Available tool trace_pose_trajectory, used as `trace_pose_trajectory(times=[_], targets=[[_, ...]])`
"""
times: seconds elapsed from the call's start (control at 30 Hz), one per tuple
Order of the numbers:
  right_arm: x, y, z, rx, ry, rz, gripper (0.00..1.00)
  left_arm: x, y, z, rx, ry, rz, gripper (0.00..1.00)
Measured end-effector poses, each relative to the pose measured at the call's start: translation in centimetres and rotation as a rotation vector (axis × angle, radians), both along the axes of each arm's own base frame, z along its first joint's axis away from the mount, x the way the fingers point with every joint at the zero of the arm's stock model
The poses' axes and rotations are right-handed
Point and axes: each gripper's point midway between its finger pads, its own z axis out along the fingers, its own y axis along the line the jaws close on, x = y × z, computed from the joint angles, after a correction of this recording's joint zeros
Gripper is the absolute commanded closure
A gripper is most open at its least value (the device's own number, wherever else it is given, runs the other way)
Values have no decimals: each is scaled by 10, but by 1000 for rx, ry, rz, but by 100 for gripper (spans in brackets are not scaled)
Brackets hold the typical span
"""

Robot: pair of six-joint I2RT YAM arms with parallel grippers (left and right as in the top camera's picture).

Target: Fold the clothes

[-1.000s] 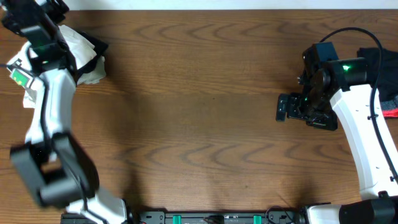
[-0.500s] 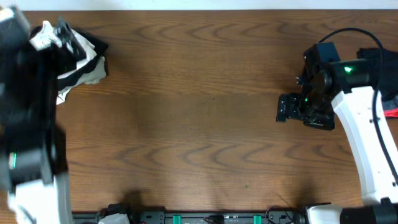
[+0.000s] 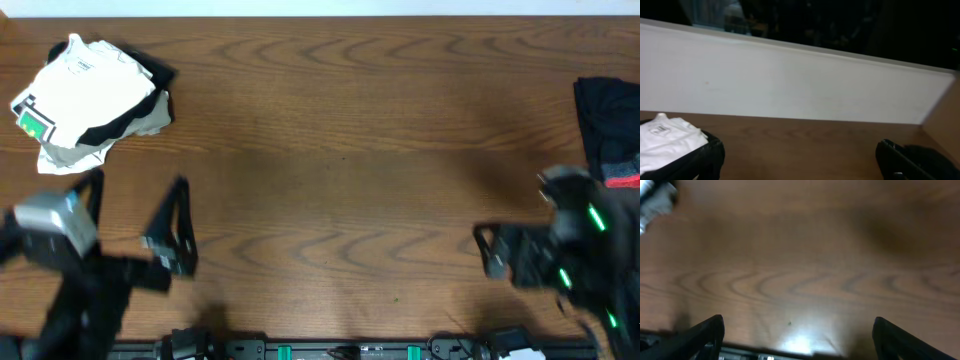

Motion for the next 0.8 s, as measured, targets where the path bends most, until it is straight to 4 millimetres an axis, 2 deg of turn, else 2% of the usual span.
trace_pose_trajectory(times=[0.17,0.27,0.37,0.6,0.8], targets=[[-46,-10,26,24,-216,3,6,-39,-21,-13,5,-17,-83,2],[-67,-15,33,29,-309,7,2,-54,-34,-27,12,-16,-148,2],[-84,-19,37,22,-385,14,1,-61,-42,-41,13,-3,-196,2],[-105,-33,40,-14,-480,-28,1,-58,-48,-83,15,53,-246,2],[-106,-40,37,-40,-477,-57,1,-42,-45,-114,-14,143,-251,2]])
